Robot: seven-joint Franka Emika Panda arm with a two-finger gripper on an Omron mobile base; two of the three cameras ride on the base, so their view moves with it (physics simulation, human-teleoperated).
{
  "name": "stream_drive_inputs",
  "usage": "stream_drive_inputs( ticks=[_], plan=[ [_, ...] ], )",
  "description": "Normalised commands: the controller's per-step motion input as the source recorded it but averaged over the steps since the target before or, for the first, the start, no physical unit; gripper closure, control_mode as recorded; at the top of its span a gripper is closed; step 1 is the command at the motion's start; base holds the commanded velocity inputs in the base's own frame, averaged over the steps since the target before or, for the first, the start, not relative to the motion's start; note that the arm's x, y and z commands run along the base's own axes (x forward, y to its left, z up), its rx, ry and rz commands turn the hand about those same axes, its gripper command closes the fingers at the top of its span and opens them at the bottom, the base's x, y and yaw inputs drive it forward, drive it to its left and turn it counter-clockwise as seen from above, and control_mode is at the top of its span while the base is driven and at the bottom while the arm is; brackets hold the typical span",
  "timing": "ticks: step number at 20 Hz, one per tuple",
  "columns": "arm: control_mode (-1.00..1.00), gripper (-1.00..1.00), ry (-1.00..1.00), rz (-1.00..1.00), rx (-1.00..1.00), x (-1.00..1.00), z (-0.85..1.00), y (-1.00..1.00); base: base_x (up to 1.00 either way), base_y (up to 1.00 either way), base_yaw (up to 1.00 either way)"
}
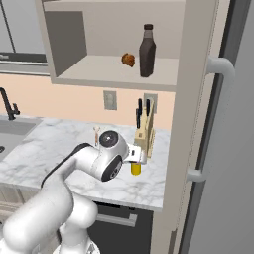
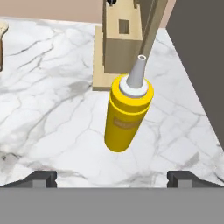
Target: Pick the mustard and syrup bottle from the counter and place them in the cabinet.
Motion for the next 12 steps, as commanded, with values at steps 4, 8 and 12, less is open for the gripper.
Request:
stream_drive_inputs(
  ticks=[4,8,12],
  plan=[
    [-1.00,-1.00,0.15,0.02,0.01,0.31,-0.28,-0.10,0.00,0.00,0.00],
    [-1.00,-1.00,0.02,0.03,0.00,0.24,-0.12,0.00,0.00,0.00,0.00],
    [-1.00,-1.00,0.00,0.02,0.00,0.17,-0.10,0.00,0.00,0.00,0.00]
  ],
)
